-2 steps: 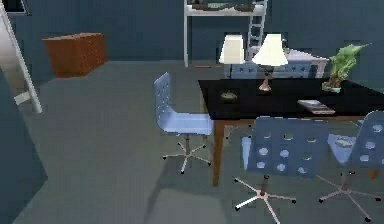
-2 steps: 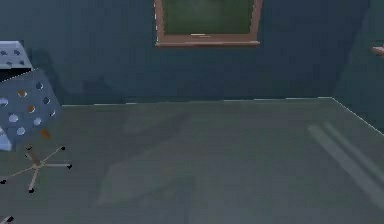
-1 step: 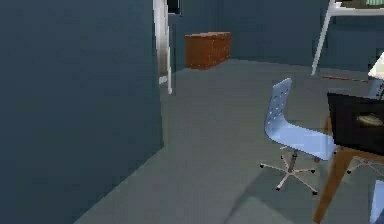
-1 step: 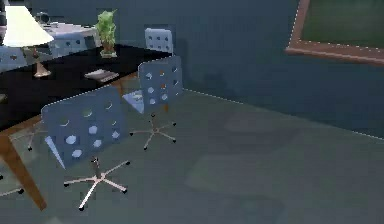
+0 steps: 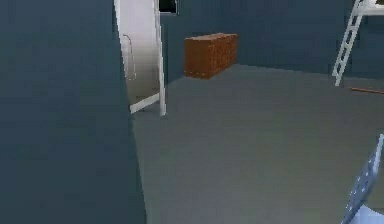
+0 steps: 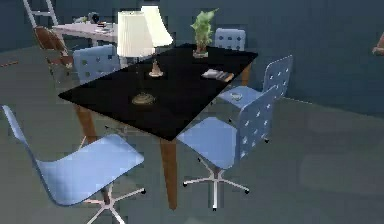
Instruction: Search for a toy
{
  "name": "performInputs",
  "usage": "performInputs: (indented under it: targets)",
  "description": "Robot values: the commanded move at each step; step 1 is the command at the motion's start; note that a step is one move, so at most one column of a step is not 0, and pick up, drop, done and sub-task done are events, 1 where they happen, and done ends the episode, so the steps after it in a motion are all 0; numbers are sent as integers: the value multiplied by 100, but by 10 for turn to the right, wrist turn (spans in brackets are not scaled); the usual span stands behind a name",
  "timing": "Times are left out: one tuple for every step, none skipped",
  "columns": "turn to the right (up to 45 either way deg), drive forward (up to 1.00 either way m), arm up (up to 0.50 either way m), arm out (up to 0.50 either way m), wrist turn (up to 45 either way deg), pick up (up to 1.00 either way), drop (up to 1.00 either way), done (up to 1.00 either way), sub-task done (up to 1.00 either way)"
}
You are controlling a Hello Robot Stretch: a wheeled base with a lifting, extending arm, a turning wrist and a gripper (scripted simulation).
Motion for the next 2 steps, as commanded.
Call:
performInputs:
  targets:
    - [0, 65, 0, 0, 0, 0, 0, 0, 0]
    - [270, 0, 0, 0, 0, 0, 0, 0, 0]
